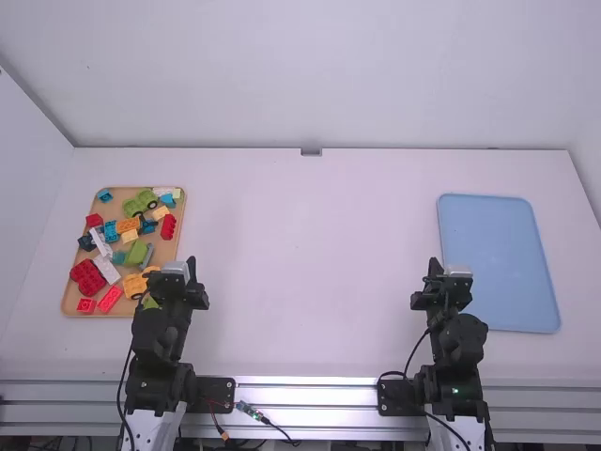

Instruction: Assemble lego blocks to make yellow taxi

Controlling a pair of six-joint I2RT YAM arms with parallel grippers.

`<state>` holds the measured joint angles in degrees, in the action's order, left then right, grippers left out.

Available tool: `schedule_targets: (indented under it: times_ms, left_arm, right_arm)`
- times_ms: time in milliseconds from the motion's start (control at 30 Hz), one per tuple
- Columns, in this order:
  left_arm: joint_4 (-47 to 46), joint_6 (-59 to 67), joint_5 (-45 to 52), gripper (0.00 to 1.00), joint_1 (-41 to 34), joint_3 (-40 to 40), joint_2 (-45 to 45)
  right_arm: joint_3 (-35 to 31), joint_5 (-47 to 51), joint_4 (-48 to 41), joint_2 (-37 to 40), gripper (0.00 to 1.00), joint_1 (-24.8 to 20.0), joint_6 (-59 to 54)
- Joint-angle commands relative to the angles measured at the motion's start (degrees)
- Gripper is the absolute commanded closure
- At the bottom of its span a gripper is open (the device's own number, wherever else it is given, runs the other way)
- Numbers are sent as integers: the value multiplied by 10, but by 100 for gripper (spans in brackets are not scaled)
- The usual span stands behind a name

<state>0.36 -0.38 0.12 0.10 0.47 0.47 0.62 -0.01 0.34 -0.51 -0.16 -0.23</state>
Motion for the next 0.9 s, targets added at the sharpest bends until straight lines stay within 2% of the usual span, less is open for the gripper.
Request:
schedule_targets:
  times_ms: [0,433,867]
  left_arm:
    - [0,0,0,100,0,0,0]
    - [-6,-1,3,93,-2,21,22]
    - [-17,-1,13,75,-6,78,85]
  right_arm:
    - [0,-1,0,0,100,0,0]
    - [26,-7,-5,-33,93,1,-3]
    - [109,-20,-24,-143,75,3,-11]
